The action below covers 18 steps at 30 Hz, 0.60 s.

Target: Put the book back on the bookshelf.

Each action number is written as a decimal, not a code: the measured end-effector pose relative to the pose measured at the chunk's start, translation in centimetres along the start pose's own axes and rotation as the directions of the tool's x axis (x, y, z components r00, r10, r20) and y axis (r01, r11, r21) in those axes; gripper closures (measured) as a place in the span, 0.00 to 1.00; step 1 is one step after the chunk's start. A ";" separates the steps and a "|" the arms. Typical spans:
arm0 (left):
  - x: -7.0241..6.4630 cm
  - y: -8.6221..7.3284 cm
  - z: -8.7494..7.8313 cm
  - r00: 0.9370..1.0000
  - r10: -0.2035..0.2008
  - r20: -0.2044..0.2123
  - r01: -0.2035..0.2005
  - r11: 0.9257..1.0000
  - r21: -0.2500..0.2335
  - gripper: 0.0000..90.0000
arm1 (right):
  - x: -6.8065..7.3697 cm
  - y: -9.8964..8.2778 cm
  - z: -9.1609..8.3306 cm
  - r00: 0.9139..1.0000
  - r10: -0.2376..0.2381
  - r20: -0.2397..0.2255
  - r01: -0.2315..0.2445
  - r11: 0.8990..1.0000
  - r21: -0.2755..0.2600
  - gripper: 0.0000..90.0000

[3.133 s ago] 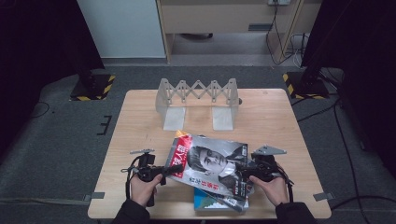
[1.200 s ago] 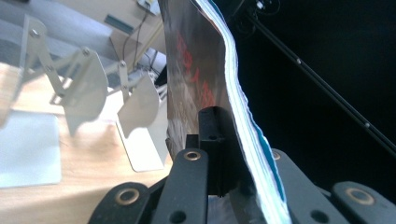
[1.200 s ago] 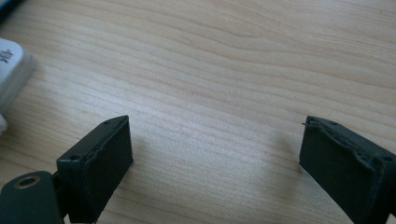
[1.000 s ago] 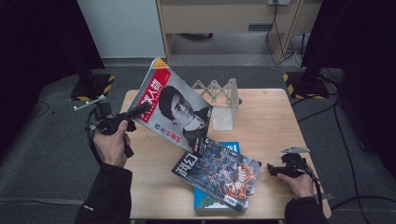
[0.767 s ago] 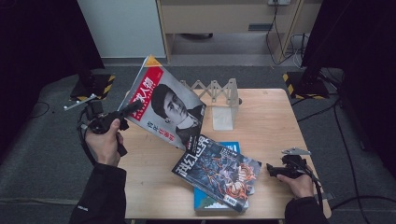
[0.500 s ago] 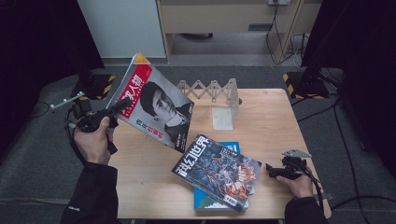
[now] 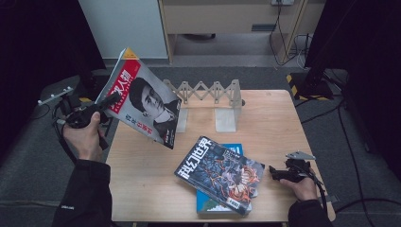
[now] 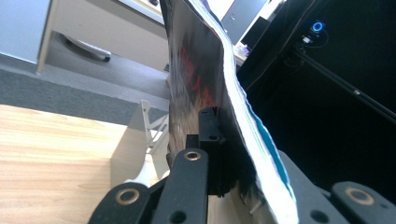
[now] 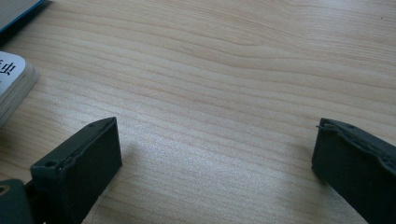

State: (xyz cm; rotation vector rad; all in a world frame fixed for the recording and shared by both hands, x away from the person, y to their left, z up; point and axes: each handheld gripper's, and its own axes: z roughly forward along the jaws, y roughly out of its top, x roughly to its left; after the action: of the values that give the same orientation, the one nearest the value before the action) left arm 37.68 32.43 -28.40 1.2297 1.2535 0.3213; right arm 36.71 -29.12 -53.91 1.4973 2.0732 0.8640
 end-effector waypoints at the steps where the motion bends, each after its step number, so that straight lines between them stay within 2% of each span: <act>1: 0.0 0.0 0.3 1.000 0.007 -0.012 -0.007 1.000 -0.005 0.96 | 0.0 0.0 0.0 1.000 0.000 0.000 0.000 1.000 0.000 0.02; 9: 0.2 -0.3 2.2 0.997 0.059 -0.059 -0.059 0.998 -0.006 0.96 | 0.0 0.0 0.0 1.000 0.000 -0.001 0.000 1.000 0.000 0.02; 13: 0.6 -0.7 3.4 0.995 0.067 -0.077 -0.068 0.998 0.000 0.96 | 0.0 0.0 0.0 1.000 0.000 -0.001 0.000 1.000 0.000 0.02; 18: 2.0 -2.1 4.8 0.994 0.051 -0.093 -0.049 0.999 0.015 0.96 | 0.0 0.0 0.0 1.000 0.000 -0.001 0.000 1.000 0.000 0.02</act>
State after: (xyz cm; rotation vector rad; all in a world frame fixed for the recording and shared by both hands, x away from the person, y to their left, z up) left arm 41.57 30.65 -32.03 1.2704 1.3074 0.4118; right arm 36.71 -29.12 -53.91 1.4976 2.0736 0.8643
